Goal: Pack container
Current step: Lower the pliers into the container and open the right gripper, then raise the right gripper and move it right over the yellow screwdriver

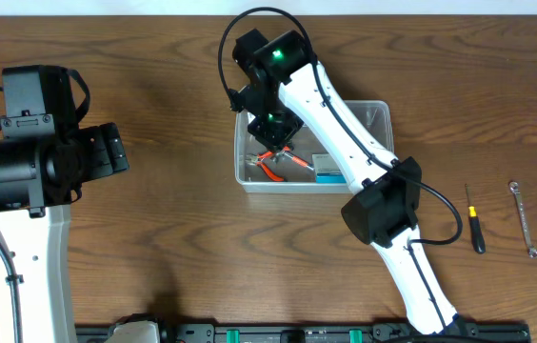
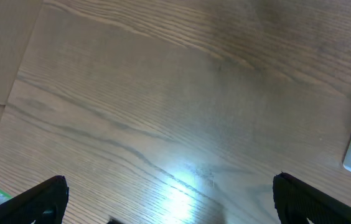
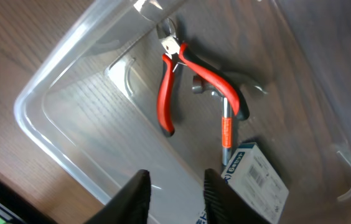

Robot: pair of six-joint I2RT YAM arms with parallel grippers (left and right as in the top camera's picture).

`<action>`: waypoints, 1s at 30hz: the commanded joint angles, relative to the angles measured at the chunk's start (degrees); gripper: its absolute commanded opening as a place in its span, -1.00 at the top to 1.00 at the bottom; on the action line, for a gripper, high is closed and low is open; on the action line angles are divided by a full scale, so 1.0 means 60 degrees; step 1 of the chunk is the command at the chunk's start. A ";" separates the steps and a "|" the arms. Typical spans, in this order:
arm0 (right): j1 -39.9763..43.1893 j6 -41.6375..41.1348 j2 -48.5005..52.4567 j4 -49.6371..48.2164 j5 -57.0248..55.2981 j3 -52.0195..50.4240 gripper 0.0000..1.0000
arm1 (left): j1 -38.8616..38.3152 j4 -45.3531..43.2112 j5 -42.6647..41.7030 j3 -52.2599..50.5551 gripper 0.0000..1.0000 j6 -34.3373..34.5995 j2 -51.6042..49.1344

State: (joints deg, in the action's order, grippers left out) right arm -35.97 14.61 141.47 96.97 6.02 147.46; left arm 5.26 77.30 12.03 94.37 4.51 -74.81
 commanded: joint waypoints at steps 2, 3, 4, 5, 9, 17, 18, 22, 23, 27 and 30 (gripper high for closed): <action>0.0175 -0.0277 -0.0554 -0.0026 0.0073 0.0175 0.01 | 0.0051 -0.0004 0.0076 0.0051 -0.96 0.0087 -0.0007; 0.0233 -0.0390 -0.0645 -0.0051 0.0073 0.0237 -0.23 | 0.0051 -0.0004 0.0076 0.0051 -0.96 0.0087 -0.0007; 0.0317 -0.0514 -0.0798 -0.0051 0.0073 0.0302 -0.57 | 0.0051 -0.0004 0.0076 0.0051 -0.96 0.0087 -0.0007; 0.0408 -0.0652 -0.0980 -0.0018 0.0073 0.0350 -0.82 | 0.0047 -0.0004 0.0076 0.0051 -0.96 0.0087 -0.0007; 0.0758 -0.1494 -0.1938 0.0058 0.0087 0.0368 -0.99 | 0.0051 -0.0004 0.0076 0.0051 -0.96 0.0087 -0.0011; 0.1198 -0.2510 -0.4091 0.0062 0.0164 0.0321 -0.98 | 0.0051 -0.0004 0.0076 0.0051 -0.96 0.0087 -0.0011; 0.1198 -0.2539 -0.4393 0.0062 0.0157 0.0295 -0.99 | 0.0047 -0.0004 0.0076 0.0051 -0.96 0.0087 -0.0011; 0.1220 -0.2834 -0.5501 0.0062 -0.0055 -0.0018 -0.99 | 0.0051 -0.0004 0.0076 0.0051 -0.96 0.0087 -0.0011; 0.1253 -0.2958 -0.5781 0.0062 -0.0222 -0.0219 -0.99 | 0.0051 -0.0004 0.0076 0.0051 -0.96 0.0087 -0.0007; 0.1687 -0.3592 -0.7275 0.0062 -0.1351 -0.1865 -0.98 | 0.0051 -0.0004 0.0076 0.0051 -0.96 0.0087 -0.0007; 0.2422 -0.3657 -0.8364 0.0062 -0.1344 -0.3381 -0.99 | 0.0051 -0.0004 0.0076 0.0051 -0.96 0.0087 -0.0007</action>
State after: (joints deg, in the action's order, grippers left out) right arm -25.19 -4.29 95.59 97.08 1.28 133.32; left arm 5.26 77.28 12.05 94.37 4.51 -74.81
